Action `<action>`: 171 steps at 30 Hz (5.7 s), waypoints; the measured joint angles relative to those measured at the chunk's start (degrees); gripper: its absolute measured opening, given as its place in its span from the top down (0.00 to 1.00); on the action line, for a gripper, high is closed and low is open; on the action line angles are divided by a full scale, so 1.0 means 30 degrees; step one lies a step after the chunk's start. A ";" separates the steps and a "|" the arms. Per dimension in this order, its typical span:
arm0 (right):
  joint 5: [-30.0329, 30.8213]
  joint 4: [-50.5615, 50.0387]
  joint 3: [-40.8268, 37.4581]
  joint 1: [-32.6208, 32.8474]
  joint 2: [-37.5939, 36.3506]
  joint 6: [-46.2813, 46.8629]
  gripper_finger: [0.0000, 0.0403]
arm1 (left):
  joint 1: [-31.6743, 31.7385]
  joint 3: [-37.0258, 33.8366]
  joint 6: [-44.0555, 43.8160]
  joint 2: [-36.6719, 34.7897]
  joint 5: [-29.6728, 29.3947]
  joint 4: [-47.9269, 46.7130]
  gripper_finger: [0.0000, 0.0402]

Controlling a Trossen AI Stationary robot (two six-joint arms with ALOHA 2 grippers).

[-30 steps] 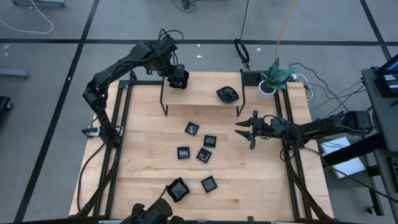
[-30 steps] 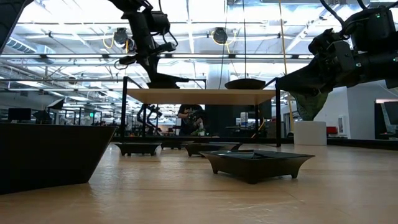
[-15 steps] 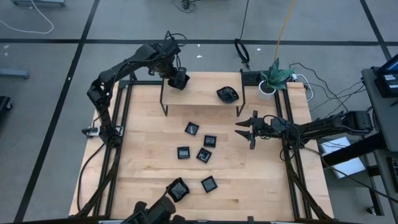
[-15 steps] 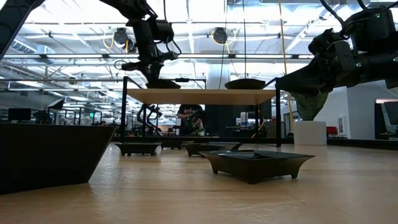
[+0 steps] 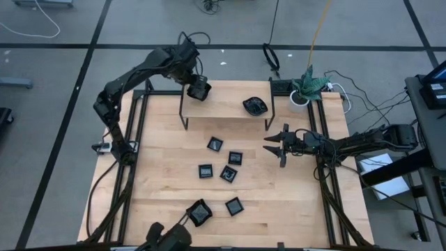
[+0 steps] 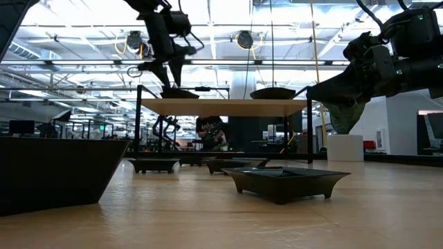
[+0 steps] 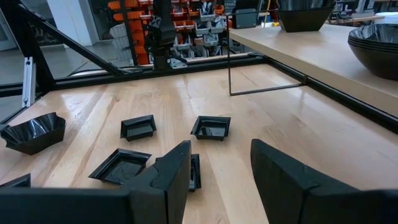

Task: Pick & Place Mini shaped plates
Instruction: Stack the distorted square plate on top of the other distorted square plates on the shelf

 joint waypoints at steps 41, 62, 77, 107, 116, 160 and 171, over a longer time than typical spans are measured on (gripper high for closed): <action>0.0051 -0.0372 0.0007 0.0005 -0.0007 -0.0131 0.61 | -2.4201 -0.6497 -1.0129 -0.0568 -0.2402 0.3859 0.61; 0.0044 0.1312 0.0001 -0.0002 -0.0007 -0.1158 0.61 | -2.4786 -0.6805 -1.5211 0.3886 0.0048 0.4216 0.67; -0.0022 0.1469 0.0002 -0.0003 -0.0007 -0.1078 0.61 | -2.4853 -0.6805 -1.6007 0.2452 -0.1828 0.2994 0.70; -0.0991 0.1362 0.0003 0.0005 -0.0007 -0.0277 0.61 | -2.4910 -1.0404 -1.6437 0.2474 -0.0382 0.6664 0.92; -0.0984 0.1369 0.0001 0.0005 -0.0007 -0.0277 0.61 | -2.4807 -1.0047 -1.6151 0.1533 -0.0644 0.6641 0.99; -0.0960 0.1302 0.0000 0.0005 -0.0004 -0.0714 0.61 | 0.2600 -1.0010 -0.2836 -0.8434 0.4907 1.1080 1.00; -0.0956 0.1269 0.0000 0.0005 -0.0007 -0.1151 0.61 | 0.2383 -1.0018 -0.1482 -0.6242 0.3559 0.8271 0.99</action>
